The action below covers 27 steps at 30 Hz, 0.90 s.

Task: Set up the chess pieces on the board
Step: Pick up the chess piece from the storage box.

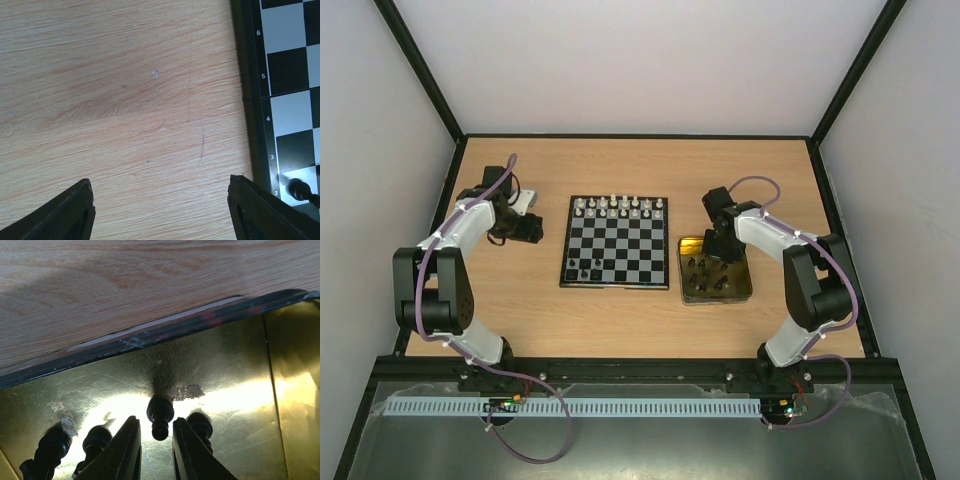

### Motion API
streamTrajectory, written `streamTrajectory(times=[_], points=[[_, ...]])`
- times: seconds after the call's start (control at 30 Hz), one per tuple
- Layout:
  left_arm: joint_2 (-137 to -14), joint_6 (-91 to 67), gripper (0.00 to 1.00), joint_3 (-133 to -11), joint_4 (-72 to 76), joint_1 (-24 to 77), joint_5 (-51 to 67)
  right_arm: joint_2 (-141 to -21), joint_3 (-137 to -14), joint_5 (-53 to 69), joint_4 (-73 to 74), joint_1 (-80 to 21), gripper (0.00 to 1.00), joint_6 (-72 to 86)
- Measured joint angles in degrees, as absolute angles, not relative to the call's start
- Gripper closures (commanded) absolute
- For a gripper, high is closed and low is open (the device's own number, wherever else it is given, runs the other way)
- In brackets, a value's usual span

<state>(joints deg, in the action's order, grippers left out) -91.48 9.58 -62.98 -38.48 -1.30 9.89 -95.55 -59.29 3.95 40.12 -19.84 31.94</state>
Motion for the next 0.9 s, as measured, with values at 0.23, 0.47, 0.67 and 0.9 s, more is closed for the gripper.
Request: streamTrajectory(times=[0.23,0.47,0.67,0.9], points=[[-91.5,9.6,0.27,-63.0,-38.5,-1.3,9.9,-95.5,-58.9,4.0,39.8,-19.8,0.85,31.9],[-91.5,9.6,0.27,-63.0,-38.5,-1.3,9.9,-95.5,-58.6,4.0,39.7,-19.8,0.94,31.5],[-91.5,9.6,0.27,-63.0,-38.5,-1.3,9.9,-95.5,-58.6,4.0,39.7,-19.8,0.95,31.3],[-91.5,9.6,0.27,-63.0,-38.5,-1.3,10.0,-95.5,-59.8,3.4,41.1,-19.8,0.96,31.2]])
